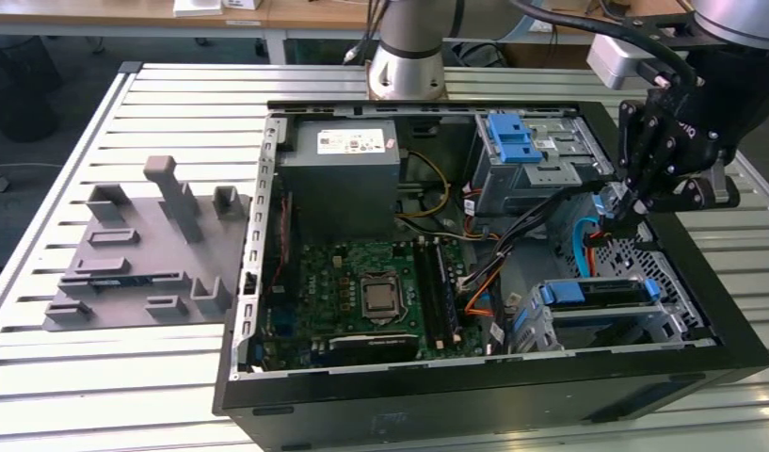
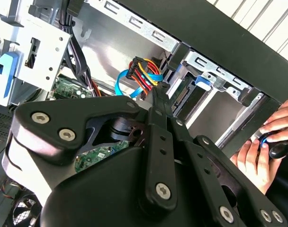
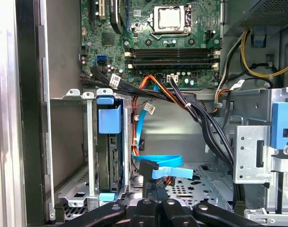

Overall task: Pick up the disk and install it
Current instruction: 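Insert the first disk wire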

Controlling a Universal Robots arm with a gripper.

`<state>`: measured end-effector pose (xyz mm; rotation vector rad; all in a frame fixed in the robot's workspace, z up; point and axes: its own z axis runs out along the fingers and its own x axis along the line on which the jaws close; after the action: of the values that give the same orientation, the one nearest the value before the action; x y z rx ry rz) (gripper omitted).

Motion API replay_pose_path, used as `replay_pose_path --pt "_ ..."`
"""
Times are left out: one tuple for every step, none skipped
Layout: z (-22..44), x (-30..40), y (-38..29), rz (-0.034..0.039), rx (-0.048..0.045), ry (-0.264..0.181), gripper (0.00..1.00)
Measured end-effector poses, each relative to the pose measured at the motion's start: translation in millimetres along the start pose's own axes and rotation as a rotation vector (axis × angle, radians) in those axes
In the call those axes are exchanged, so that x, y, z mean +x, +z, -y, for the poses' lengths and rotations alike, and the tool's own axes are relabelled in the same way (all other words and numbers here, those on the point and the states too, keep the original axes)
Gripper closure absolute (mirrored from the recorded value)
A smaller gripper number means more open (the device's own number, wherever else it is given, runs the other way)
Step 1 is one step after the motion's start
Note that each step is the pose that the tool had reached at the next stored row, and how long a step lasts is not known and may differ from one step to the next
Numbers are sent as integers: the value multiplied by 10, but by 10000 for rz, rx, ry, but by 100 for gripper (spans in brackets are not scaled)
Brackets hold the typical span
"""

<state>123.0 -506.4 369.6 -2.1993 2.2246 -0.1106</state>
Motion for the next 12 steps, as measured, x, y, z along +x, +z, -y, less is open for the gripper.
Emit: replay_pose_path --pt "0 0 0 0 0 0 89" --pt "0 0 0 0 0 -1 89" --pt "0 0 0 0 0 0 89" --pt "0 0 0 0 0 -1 89" --pt "0 0 0 0 0 0 89" --pt "0 0 0 -1 0 0 89" --pt "0 0 0 -1 0 -1 89" --pt "0 0 0 -1 0 0 89" --pt "0 0 0 -1 0 0 88" --pt "0 0 0 -1 0 0 88" --pt "0 0 0 -2 0 0 88" --pt "0 0 1 -6 0 0 82"
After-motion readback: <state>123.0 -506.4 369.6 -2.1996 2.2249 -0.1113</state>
